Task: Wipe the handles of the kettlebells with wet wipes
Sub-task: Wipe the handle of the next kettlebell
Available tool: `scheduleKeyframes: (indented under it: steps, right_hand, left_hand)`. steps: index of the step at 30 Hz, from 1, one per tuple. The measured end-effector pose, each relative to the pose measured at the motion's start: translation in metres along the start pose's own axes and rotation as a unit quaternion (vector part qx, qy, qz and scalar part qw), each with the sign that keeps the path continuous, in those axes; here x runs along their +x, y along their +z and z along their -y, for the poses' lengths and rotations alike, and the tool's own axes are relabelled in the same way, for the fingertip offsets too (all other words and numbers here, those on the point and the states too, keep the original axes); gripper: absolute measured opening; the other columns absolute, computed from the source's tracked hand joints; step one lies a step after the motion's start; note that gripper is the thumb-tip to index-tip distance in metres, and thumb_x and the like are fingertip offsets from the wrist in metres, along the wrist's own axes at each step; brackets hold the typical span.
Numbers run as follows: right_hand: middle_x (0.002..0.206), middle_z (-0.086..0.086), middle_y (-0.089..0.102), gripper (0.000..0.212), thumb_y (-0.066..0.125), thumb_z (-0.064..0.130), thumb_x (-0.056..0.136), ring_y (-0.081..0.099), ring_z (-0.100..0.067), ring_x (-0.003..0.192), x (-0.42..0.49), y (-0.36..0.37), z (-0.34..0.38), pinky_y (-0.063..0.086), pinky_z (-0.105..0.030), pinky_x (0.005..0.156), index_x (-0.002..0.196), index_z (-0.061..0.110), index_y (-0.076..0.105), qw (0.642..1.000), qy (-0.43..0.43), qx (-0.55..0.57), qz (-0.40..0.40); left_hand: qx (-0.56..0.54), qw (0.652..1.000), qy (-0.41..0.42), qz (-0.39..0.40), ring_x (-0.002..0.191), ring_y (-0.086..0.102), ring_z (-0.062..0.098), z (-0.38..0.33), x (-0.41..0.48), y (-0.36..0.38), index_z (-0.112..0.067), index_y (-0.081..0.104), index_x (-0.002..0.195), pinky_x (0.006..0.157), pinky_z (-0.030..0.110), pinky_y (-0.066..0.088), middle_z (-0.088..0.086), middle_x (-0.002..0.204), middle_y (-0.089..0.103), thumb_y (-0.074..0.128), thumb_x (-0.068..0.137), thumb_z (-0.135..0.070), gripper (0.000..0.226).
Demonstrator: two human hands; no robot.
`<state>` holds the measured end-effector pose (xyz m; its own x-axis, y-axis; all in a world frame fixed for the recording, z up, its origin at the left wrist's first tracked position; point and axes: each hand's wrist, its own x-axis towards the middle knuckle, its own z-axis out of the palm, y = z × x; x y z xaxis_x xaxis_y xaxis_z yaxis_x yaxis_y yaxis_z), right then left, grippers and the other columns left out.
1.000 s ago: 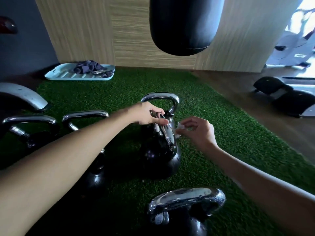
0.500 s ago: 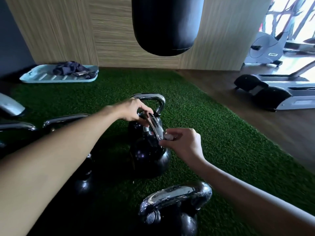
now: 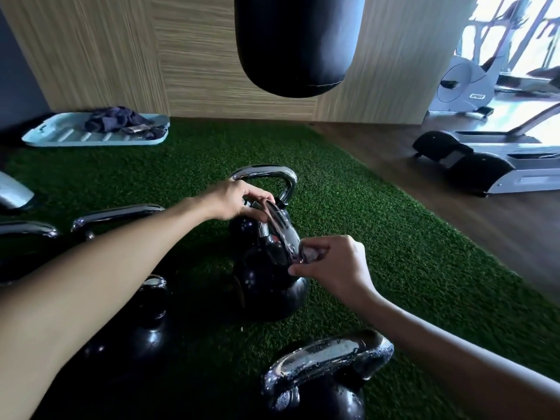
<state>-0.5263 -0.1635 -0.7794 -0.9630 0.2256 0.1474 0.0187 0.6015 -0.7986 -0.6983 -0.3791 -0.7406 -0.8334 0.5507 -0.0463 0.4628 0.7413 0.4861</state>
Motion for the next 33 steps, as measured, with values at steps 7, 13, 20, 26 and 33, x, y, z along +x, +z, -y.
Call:
scheduleKeyframes:
  steps: [7,13,20,26,33]
  right_hand:
    - [0.082,0.019,0.073,0.062,0.103,0.029,0.044,0.07,0.009,0.074,0.006,-0.004,-0.002,0.056,-0.009,0.069,0.101,0.025,0.08,0.999,0.017,0.02,-0.024]
    - [0.085,0.019,0.072,0.065,0.102,0.027,0.042,0.066,0.012,0.075,0.025,-0.021,-0.015,0.053,-0.006,0.066,0.102,0.022,0.079,0.997,0.051,0.034,-0.052]
    - [0.074,0.02,0.067,0.049,0.101,0.017,0.05,0.066,0.004,0.072,0.06,-0.024,-0.024,0.049,-0.003,0.057,0.095,0.02,0.08,0.995,0.045,0.038,-0.081]
    - [0.088,0.01,0.074,0.057,0.1,0.024,0.052,0.066,0.006,0.079,0.078,-0.018,-0.031,0.047,-0.001,0.065,0.104,0.016,0.08,0.996,0.033,0.015,-0.084]
    - [0.087,0.007,0.079,0.05,0.099,0.011,0.054,0.075,-0.008,0.081,0.053,-0.032,-0.034,0.062,-0.035,0.087,0.099,0.022,0.081,0.992,0.049,0.061,-0.1]
  left_hand:
    - [0.032,0.998,-0.011,-0.043,0.054,0.057,0.011,-0.004,-0.006,0.001,-0.059,0.062,0.122,0.047,0.028,0.049,-0.011,0.139,0.062,0.07,0.064,-0.07,0.06]
    - [0.089,0.987,-0.027,-0.133,0.037,0.039,0.007,-0.015,-0.029,0.006,-0.043,0.069,0.124,0.035,0.02,0.024,-0.008,0.057,0.063,0.066,0.066,-0.08,0.069]
    - [0.132,0.981,-0.045,-0.133,0.045,0.05,0.004,-0.009,-0.064,0.001,-0.045,0.07,0.122,0.045,0.023,0.034,-0.012,0.059,0.067,0.079,0.071,-0.068,0.057]
    - [0.127,0.982,-0.039,-0.131,0.051,0.049,-0.005,-0.002,-0.076,0.008,-0.047,0.068,0.125,0.05,0.02,0.041,-0.008,0.102,0.079,0.086,0.069,-0.058,0.059]
    - [0.238,0.961,0.014,-0.138,0.065,0.062,0.006,-0.023,-0.088,-0.002,-0.055,0.053,0.138,0.05,0.017,0.037,-0.016,0.108,0.076,0.076,0.078,-0.06,0.064]
